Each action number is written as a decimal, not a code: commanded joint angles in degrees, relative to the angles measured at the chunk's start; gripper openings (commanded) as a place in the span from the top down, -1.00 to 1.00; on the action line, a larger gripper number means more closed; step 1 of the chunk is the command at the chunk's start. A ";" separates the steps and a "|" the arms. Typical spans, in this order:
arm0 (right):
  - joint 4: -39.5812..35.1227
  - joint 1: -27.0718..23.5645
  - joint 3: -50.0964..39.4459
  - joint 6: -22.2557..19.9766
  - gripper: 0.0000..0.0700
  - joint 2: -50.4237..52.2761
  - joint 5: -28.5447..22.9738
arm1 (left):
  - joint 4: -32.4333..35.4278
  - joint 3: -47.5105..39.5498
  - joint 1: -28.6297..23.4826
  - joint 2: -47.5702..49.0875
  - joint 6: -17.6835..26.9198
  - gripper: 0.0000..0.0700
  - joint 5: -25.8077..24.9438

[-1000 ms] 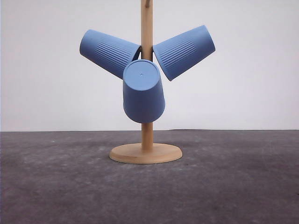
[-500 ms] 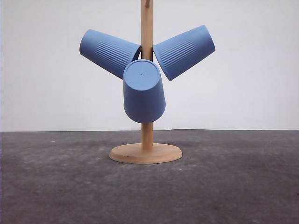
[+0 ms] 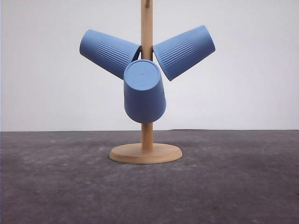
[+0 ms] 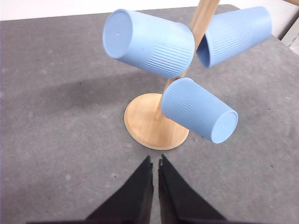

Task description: Place three cups

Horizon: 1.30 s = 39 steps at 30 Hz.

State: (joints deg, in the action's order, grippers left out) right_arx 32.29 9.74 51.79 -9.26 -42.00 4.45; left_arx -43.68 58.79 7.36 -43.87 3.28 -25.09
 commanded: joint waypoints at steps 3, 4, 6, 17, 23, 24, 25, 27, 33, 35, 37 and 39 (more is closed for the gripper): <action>-0.59 0.15 0.44 -0.20 0.97 -0.15 0.02 | 7.22 -7.12 -0.64 4.00 3.31 1.00 1.45; -0.59 0.15 0.44 -0.20 0.97 -0.15 0.03 | 10.83 -10.76 -1.01 5.73 4.31 1.00 2.89; -0.59 0.15 0.44 -0.20 0.97 -0.15 0.04 | 18.36 -18.24 -1.90 9.36 4.69 1.00 6.74; -0.59 0.15 0.44 -0.19 0.97 -0.15 0.04 | 38.22 -49.19 -7.25 33.84 1.19 1.00 21.74; -0.59 0.15 0.44 -0.20 0.97 -0.15 0.04 | 38.81 -56.58 -7.46 41.41 -3.22 1.00 23.87; -0.59 0.15 0.44 -0.20 0.97 -0.15 0.04 | 38.96 -57.33 -7.46 42.28 -3.19 1.00 23.89; -0.59 0.15 0.44 -0.20 0.97 -0.15 0.03 | 38.55 -57.91 -7.45 43.34 -3.12 1.00 23.99; -0.60 0.15 0.44 -0.20 0.97 -0.15 0.04 | 37.69 -58.08 -7.36 43.79 -3.50 1.00 24.96; -0.60 0.15 0.44 -0.20 0.97 -0.15 0.03 | 37.48 -58.08 -7.21 43.73 -3.84 1.00 25.54; -0.61 0.15 0.44 -0.20 0.97 -0.15 0.03 | 37.45 -58.08 -7.24 43.59 -3.84 1.00 25.54; -0.59 0.15 0.44 -0.20 0.97 -0.15 0.02 | 37.52 -58.08 -7.24 43.59 -3.84 1.00 25.54; -0.59 0.15 0.44 -0.20 0.97 -0.15 0.02 | 37.50 -58.08 -7.24 43.60 -3.84 1.00 25.54</action>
State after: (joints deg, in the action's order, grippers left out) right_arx 32.29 9.74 51.79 -9.26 -41.98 4.45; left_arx -6.63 1.52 0.08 -0.25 -0.08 0.23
